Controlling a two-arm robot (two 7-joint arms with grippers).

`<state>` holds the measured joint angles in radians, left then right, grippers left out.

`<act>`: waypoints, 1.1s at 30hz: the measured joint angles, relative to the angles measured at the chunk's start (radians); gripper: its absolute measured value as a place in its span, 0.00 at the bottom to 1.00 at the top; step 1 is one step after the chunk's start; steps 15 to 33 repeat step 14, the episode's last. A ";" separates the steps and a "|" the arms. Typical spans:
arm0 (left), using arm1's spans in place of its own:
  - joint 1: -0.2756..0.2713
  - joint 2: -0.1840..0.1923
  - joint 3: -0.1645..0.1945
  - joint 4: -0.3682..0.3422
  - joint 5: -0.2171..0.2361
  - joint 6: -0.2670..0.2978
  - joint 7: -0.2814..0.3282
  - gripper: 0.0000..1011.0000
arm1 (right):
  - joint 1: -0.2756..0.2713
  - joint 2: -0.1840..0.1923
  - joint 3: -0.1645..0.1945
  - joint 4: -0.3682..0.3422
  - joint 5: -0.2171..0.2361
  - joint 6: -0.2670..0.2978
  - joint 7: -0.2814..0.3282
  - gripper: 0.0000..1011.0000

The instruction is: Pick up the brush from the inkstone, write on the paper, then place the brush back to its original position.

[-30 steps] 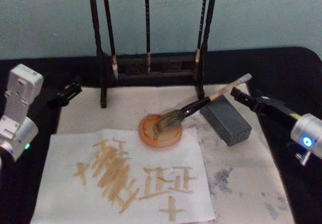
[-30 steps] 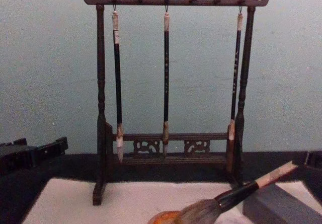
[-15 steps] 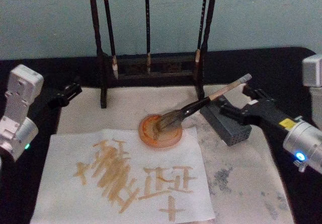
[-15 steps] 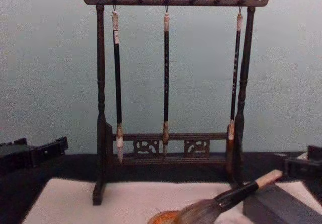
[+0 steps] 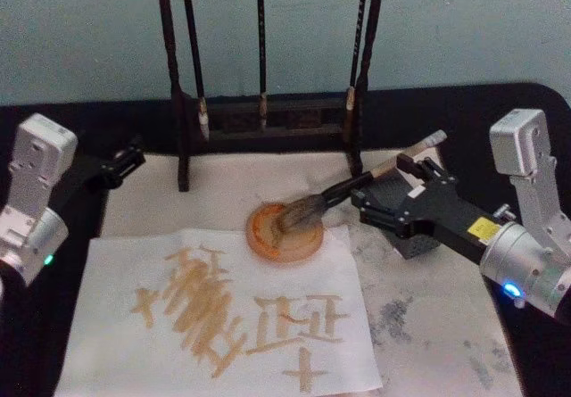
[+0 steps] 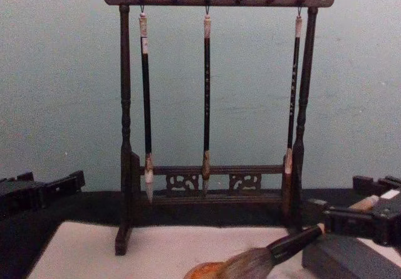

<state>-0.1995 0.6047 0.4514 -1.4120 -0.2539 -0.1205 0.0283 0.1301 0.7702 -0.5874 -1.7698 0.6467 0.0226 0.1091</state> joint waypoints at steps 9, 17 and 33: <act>0.000 0.000 0.000 0.000 0.000 0.000 0.000 0.99 | -0.001 0.001 0.003 0.001 0.008 0.001 -0.001 0.99; 0.000 0.000 0.000 0.000 0.000 0.000 0.000 0.99 | -0.001 0.001 0.004 0.002 0.010 0.002 -0.001 0.99; 0.000 0.000 0.000 0.000 0.000 0.000 0.000 0.99 | -0.001 0.001 0.004 0.002 0.010 0.002 -0.001 0.99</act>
